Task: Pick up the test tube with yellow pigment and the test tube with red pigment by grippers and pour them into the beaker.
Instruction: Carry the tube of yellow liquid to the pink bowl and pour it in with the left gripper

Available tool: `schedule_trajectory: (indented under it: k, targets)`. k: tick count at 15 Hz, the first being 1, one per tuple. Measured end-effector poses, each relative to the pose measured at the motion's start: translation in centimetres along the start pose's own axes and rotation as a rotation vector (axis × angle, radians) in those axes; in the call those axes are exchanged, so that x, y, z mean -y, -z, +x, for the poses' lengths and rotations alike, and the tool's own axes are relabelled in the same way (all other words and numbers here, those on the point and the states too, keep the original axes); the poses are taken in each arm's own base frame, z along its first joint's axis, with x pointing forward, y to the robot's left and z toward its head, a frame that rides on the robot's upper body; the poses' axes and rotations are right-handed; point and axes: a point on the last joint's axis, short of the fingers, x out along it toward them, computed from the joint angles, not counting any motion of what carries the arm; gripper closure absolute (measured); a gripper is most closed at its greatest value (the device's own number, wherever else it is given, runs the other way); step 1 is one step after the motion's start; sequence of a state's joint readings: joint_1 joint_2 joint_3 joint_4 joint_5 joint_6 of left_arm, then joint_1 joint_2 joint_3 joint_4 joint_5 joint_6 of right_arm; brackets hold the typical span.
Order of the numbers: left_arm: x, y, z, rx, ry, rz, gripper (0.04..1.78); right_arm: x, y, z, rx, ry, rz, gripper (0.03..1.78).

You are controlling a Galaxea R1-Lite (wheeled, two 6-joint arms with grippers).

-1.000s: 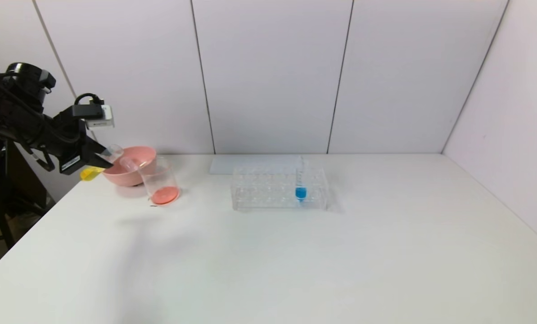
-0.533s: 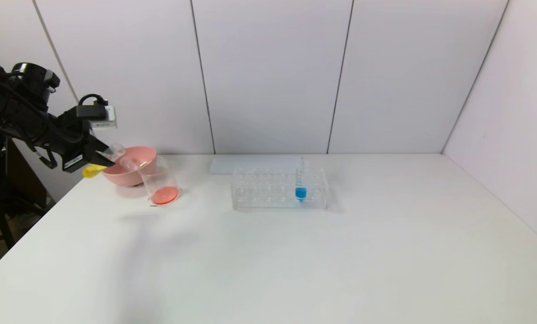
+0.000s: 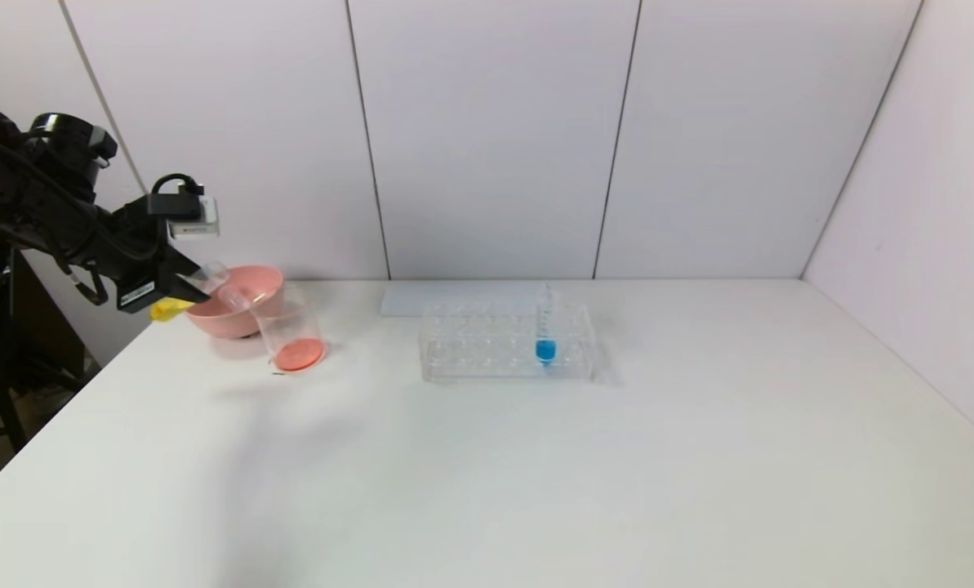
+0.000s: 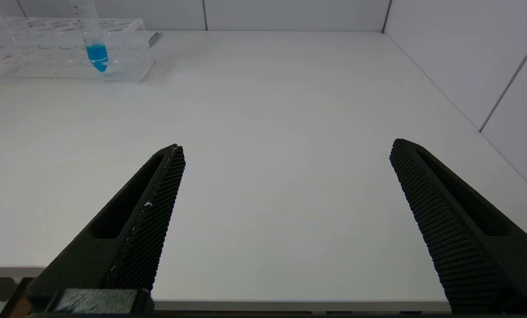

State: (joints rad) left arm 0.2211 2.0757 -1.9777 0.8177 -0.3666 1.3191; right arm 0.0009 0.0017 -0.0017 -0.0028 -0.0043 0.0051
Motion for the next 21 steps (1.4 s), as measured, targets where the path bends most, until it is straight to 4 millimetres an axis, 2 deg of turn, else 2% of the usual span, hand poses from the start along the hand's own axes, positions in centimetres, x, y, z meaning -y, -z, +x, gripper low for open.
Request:
schedule_trajectory:
  k: [21]
  targets:
    - [0.8, -2.9, 1.9, -0.122, -0.005, 0.137, 1.38, 0.0, 0.0, 0.0, 0.000, 0.000, 0.000, 0.11]
